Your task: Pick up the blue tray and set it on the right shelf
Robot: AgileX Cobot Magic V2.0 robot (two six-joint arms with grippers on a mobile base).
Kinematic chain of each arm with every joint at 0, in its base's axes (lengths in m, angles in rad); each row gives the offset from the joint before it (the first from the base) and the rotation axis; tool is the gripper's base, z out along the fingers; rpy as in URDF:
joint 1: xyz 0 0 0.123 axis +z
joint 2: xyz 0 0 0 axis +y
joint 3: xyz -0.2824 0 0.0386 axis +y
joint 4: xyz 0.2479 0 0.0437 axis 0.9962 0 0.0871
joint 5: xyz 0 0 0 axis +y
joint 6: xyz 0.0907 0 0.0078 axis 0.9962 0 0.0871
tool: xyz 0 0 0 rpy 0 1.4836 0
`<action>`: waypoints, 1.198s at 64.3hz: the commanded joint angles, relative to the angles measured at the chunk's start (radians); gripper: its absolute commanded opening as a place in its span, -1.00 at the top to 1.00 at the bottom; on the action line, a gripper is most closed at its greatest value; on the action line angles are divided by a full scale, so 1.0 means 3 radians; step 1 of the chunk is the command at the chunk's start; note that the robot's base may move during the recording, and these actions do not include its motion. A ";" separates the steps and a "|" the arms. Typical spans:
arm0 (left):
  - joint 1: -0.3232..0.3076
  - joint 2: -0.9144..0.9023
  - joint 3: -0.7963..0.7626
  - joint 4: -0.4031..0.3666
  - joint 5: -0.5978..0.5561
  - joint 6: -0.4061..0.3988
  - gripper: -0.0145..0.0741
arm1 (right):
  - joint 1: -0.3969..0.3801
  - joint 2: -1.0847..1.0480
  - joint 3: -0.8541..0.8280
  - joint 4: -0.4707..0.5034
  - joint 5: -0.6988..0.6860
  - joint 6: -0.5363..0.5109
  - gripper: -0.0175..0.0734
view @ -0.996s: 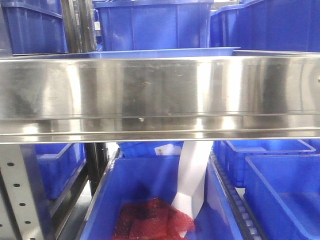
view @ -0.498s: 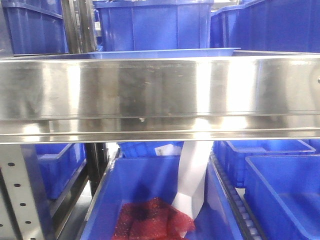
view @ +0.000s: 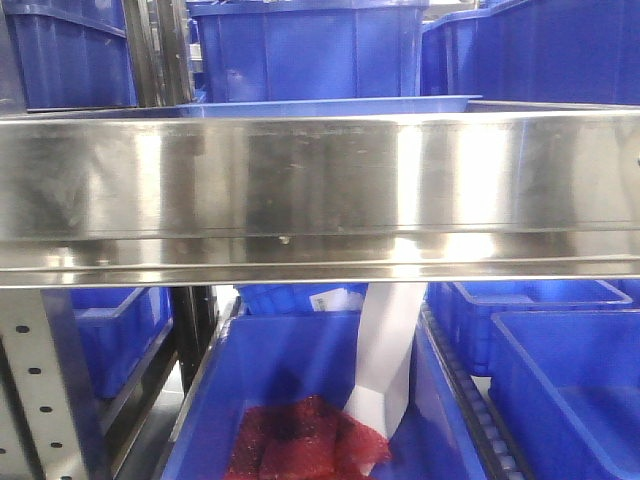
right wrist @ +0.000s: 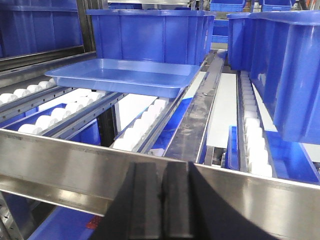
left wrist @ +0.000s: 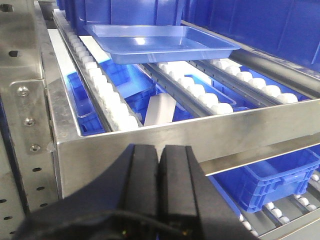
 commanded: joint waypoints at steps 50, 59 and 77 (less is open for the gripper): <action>0.1454 -0.0869 0.0897 -0.0836 -0.0665 0.1135 0.78 | 0.0007 0.0030 -0.0071 -0.0041 -0.0305 -0.0042 0.49; 0.1529 -0.1072 0.1379 -0.0836 -0.1083 0.1135 0.78 | 0.0007 0.0030 -0.0071 -0.0041 -0.0305 -0.0042 0.49; 0.1529 -0.1061 0.1633 -0.0836 -0.1414 0.1123 0.78 | 0.0007 0.0030 -0.0071 -0.0041 -0.0305 -0.0042 0.49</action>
